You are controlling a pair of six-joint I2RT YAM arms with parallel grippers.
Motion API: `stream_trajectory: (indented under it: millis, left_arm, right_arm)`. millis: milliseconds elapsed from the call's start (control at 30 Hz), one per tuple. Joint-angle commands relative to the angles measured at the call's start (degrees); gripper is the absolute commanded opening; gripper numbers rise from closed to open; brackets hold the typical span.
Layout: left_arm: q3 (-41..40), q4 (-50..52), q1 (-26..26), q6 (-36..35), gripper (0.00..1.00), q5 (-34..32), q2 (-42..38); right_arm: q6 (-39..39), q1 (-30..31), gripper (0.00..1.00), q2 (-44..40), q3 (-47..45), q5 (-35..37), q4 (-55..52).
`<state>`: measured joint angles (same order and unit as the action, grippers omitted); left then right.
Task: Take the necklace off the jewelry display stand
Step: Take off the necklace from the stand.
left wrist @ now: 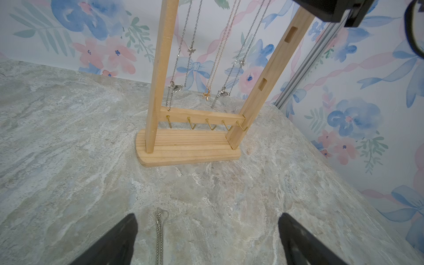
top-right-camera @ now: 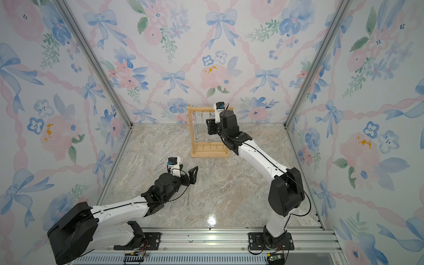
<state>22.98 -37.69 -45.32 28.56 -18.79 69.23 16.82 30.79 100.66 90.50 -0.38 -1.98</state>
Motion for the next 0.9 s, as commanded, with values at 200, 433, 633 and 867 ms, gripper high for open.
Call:
stream_trajectory:
  millis: [200,433,633,867]
  left_arm:
    - [-0.1,-0.9,0.5,0.1,0.98,1.1,1.2]
    - [0.0,-0.9,0.5,0.1,0.98,1.5,1.6]
    - [0.2,-0.9,0.5,0.1,0.98,1.7,1.9]
    - [0.5,-0.9,0.5,0.2,0.98,2.5,2.7]
  right_arm:
    - [-1.0,-0.6,0.25,0.4,2.3,-0.1,-0.7]
    - [-1.4,-0.6,0.19,0.3,2.8,-0.1,-1.1]
    - [-1.8,-0.6,0.13,0.0,3.1,-0.1,-1.5]
    - [-2.6,-0.6,0.09,-0.1,3.9,0.0,-2.0]
